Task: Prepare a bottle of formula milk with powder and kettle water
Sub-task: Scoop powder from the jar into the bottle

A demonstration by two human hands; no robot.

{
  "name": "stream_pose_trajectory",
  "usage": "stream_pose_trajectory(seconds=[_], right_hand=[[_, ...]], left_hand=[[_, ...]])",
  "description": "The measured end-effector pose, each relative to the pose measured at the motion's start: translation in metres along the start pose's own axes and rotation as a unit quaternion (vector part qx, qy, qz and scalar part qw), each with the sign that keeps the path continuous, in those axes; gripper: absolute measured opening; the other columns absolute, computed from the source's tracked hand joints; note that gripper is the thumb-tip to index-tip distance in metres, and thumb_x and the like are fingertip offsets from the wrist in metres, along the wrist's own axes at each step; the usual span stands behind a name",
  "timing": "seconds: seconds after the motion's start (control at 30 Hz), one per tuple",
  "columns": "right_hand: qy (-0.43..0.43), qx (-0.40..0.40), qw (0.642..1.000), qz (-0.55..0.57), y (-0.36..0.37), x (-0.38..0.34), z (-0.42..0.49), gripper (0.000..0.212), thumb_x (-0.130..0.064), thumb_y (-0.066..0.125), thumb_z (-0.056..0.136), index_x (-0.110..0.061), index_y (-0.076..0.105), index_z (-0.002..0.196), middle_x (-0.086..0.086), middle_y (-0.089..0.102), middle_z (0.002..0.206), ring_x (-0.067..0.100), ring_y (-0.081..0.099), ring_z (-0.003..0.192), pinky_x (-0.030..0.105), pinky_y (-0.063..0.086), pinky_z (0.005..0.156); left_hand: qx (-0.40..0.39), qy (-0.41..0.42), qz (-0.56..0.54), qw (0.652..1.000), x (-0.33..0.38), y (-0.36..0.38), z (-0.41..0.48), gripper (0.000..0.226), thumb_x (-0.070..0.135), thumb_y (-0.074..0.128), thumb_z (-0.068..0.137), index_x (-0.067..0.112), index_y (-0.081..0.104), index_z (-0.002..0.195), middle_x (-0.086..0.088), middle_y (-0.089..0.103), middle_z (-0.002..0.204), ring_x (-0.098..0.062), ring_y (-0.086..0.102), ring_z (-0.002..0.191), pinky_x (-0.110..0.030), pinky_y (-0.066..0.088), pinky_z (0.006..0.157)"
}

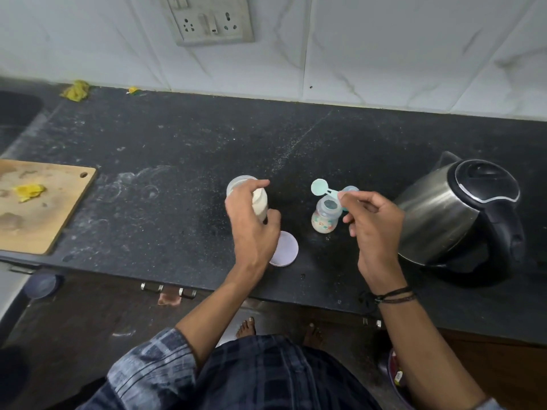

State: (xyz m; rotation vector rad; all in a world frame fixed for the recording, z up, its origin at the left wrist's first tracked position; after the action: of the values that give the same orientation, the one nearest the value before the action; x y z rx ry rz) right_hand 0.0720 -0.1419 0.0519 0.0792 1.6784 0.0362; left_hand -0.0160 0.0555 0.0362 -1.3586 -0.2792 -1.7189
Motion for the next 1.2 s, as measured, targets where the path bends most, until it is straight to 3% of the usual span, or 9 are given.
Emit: stream_pose_trajectory(seconds=[0.07,0.13,0.33,0.47,0.63,0.77,0.97,1.07,1.2], right_hand=[[-0.023,-0.033,0.999,-0.032,0.021,-0.007,-0.002,0.012,-0.005,0.08,0.084,-0.016,0.08,0.077,0.013,0.064,0.064,0.009,0.049,0.05,0.021,0.038,0.045],[-0.036,-0.065,0.994,-0.08,0.042,-0.01,-0.002,0.005,-0.01,0.082,0.083,-0.012,0.079,0.079,0.0,0.063,0.058,0.01,0.048,0.047,0.024,0.04,0.047],[-0.085,-0.14,0.963,-0.215,0.105,-0.008,0.003,0.002,-0.023,0.082,0.081,-0.022,0.081,0.079,-0.014,0.075,0.074,0.004,0.067,0.069,0.032,0.056,0.067],[-0.173,-0.19,0.893,-0.37,0.138,-0.011,0.009,0.004,-0.027,0.076,0.084,-0.025,0.08,0.083,-0.012,0.069,0.08,0.013,0.066,0.078,0.031,0.049,0.068],[-0.251,-0.252,0.766,-0.536,0.173,-0.011,0.009,0.012,-0.021,0.066,0.091,-0.023,0.077,0.093,0.0,0.066,0.105,0.033,0.066,0.094,0.033,0.038,0.07],[-0.259,-0.259,0.712,-0.6,0.186,-0.006,0.01,0.016,-0.012,0.063,0.091,-0.015,0.074,0.101,0.008,0.07,0.114,0.038,0.068,0.1,0.041,0.051,0.078],[-0.2,-0.269,0.737,-0.587,0.189,-0.001,0.014,0.022,-0.033,0.075,0.088,-0.017,0.076,0.104,0.007,0.074,0.113,0.035,0.069,0.1,0.037,0.052,0.077],[-0.187,-0.244,0.798,-0.519,0.174,-0.007,0.017,0.025,-0.048,0.072,0.09,-0.026,0.08,0.099,-0.003,0.072,0.106,0.025,0.068,0.094,0.034,0.048,0.073],[-0.225,-0.14,0.89,-0.372,0.134,-0.012,0.005,0.016,-0.036,0.072,0.092,-0.024,0.077,0.082,-0.009,0.057,0.075,0.013,0.057,0.068,0.031,0.043,0.063]], left_hand=[[0.04,-0.004,0.014,0.999,-0.013,-0.016,-0.002,0.048,0.01,0.065,0.077,0.018,0.059,0.124,0.009,0.054,0.126,0.004,0.039,0.121,-0.041,0.042,0.105],[0.039,-0.046,0.021,0.998,-0.028,-0.026,-0.003,0.057,0.016,0.068,0.075,0.016,0.055,0.13,0.007,0.051,0.131,0.0,0.037,0.123,-0.048,0.042,0.107],[-0.069,-0.161,0.041,0.984,-0.06,-0.037,0.01,0.096,0.03,0.087,0.074,0.017,0.037,0.154,0.001,0.038,0.151,-0.017,0.032,0.141,-0.041,0.036,0.118],[-0.117,-0.179,0.038,0.976,-0.064,-0.034,0.017,0.102,0.045,0.084,0.067,0.018,0.039,0.154,0.003,0.038,0.154,-0.015,0.031,0.14,-0.032,0.035,0.114],[-0.112,-0.156,0.062,0.979,-0.069,-0.031,0.025,0.083,0.029,0.09,0.078,0.017,0.047,0.148,0.001,0.043,0.151,-0.016,0.032,0.138,-0.029,0.032,0.112],[-0.108,-0.153,0.063,0.98,-0.072,-0.029,0.029,0.076,0.03,0.089,0.08,0.019,0.051,0.144,0.003,0.046,0.146,-0.011,0.033,0.131,-0.026,0.032,0.107],[-0.116,-0.151,0.065,0.979,-0.078,-0.028,0.033,0.075,0.032,0.09,0.079,0.02,0.051,0.142,0.005,0.047,0.144,-0.004,0.031,0.124,-0.026,0.033,0.107],[-0.125,-0.154,0.064,0.978,-0.08,-0.029,0.034,0.08,0.032,0.091,0.077,0.02,0.049,0.144,0.004,0.045,0.147,-0.008,0.032,0.128,-0.028,0.033,0.11],[-0.139,-0.161,0.064,0.975,-0.082,-0.026,0.034,0.088,0.033,0.092,0.075,0.02,0.046,0.149,0.003,0.042,0.151,-0.014,0.032,0.137,-0.029,0.031,0.112]])
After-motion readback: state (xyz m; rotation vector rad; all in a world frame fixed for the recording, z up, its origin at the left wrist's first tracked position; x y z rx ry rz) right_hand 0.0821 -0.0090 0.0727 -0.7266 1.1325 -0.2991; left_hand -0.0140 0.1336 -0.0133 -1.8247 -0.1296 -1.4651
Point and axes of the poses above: each hand's wrist, its own z-axis towards the middle knuckle, its own y-axis out of the palm, x = y × z, the point moved 4 cm from there along z, towards the middle knuckle
